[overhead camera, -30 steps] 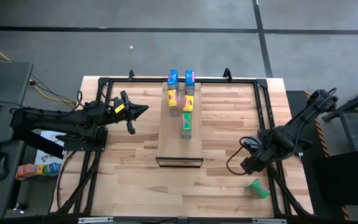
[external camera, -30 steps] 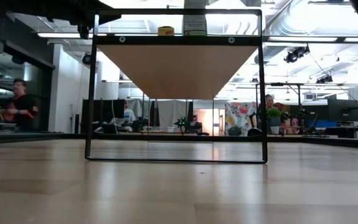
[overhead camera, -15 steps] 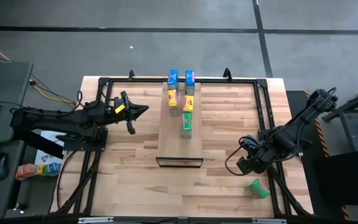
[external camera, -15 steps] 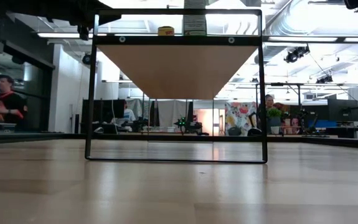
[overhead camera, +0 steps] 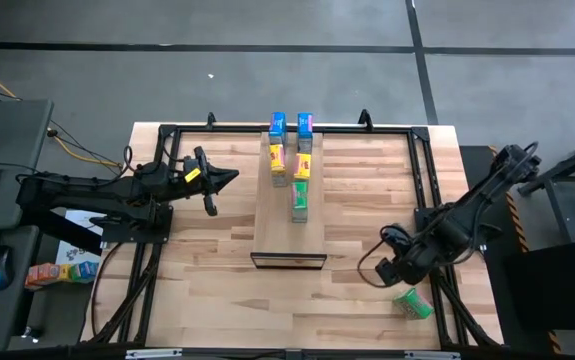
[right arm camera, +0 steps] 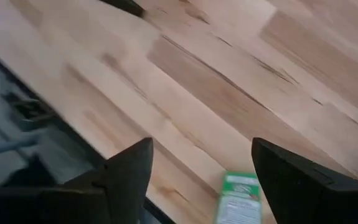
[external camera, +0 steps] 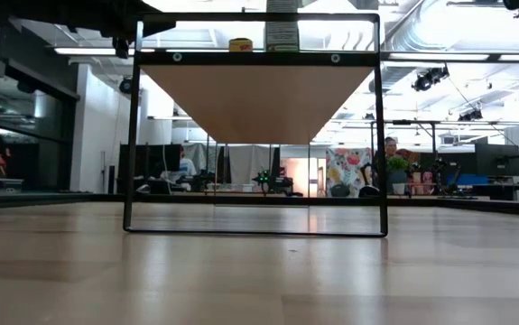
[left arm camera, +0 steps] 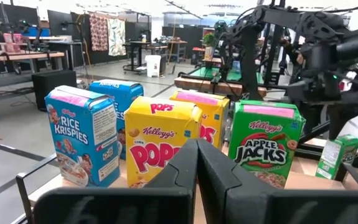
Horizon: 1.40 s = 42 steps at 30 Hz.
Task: Stack cereal on shelf
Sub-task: Put the green cereal box on the shelf
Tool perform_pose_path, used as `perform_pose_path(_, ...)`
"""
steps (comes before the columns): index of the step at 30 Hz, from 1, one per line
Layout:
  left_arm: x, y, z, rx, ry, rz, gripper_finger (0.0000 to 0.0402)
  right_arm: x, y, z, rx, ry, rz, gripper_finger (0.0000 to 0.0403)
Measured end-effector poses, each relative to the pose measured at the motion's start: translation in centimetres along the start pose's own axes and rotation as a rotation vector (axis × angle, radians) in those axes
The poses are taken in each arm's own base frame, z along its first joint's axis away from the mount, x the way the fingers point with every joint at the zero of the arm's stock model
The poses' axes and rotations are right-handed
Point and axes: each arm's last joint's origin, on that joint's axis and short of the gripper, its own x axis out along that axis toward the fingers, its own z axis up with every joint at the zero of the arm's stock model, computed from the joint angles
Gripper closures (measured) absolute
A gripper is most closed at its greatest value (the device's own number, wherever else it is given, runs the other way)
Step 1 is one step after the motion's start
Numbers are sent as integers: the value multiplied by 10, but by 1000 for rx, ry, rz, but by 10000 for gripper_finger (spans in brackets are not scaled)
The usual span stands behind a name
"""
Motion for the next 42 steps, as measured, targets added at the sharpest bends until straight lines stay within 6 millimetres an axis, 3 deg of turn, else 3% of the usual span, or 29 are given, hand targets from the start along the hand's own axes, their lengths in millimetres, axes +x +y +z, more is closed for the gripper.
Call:
perform_pose_path(4, 0, 0, 0, -1, -1, 0, 401, -2, 14, -3, -15, 67, -155, 135)
perform_pose_path(9, 0, 0, 0, -11, -1, 0, 401, -32, 38, -9, -65, 62, -347, 135)
perform_pose_path(18, 0, 0, 0, -11, 0, 0, 401, -47, 71, -39, -279, -23, -282, 135)
perform_pose_path(27, 0, 0, 0, -10, 0, 0, 401, -24, 79, -57, -354, 83, -359, 135)
perform_pose_path(31, 0, 0, 0, -10, 0, 0, 401, -15, 80, -57, -217, 185, -421, 135)
perform_pose_path(34, 0, 0, 0, -11, 1, 0, 401, -6, 73, -54, -83, 272, -511, 135)
perform_pose_path(42, 0, -1, -1, -9, 10, -16, 401, 28, 49, -50, -18, 423, -667, 135)
